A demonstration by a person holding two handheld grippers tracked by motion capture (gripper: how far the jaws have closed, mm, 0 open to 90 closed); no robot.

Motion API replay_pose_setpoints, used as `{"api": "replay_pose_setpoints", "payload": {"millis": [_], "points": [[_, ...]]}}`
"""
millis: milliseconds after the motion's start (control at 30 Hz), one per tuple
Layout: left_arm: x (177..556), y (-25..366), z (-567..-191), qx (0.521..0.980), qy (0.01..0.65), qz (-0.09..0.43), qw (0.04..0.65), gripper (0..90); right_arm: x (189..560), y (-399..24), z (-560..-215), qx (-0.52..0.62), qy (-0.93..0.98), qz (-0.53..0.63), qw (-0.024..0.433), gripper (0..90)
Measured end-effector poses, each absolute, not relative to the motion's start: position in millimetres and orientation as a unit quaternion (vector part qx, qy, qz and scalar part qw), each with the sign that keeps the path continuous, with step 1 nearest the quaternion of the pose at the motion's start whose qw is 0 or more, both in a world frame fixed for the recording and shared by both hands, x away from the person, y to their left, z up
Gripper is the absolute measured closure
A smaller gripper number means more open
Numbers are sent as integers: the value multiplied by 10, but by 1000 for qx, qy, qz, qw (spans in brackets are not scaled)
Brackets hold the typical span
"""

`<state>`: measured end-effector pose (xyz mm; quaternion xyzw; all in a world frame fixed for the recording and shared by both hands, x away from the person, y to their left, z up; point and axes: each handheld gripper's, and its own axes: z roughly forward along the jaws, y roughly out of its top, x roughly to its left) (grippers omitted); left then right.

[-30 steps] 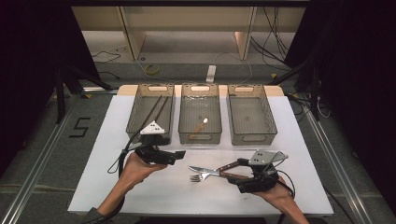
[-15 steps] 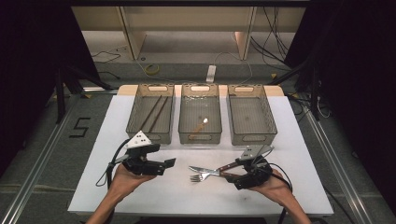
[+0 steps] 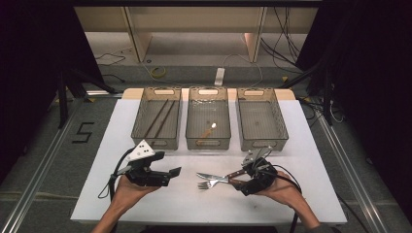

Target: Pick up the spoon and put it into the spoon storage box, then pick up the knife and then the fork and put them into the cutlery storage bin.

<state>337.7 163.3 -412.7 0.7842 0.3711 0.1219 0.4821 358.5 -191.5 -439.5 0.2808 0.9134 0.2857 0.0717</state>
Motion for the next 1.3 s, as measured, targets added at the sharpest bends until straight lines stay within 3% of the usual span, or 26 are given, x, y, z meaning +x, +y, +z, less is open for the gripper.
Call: {"api": "replay_pose_setpoints", "payload": {"millis": [500, 1300], "points": [[3367, 1683, -4201, 786, 380, 120, 473, 161, 3683, -1839, -4435, 273, 929, 245, 55, 297], [3298, 1656, -4185, 793, 364, 137, 468, 158, 3751, -1733, -4538, 240, 953, 181, 41, 457]]}}
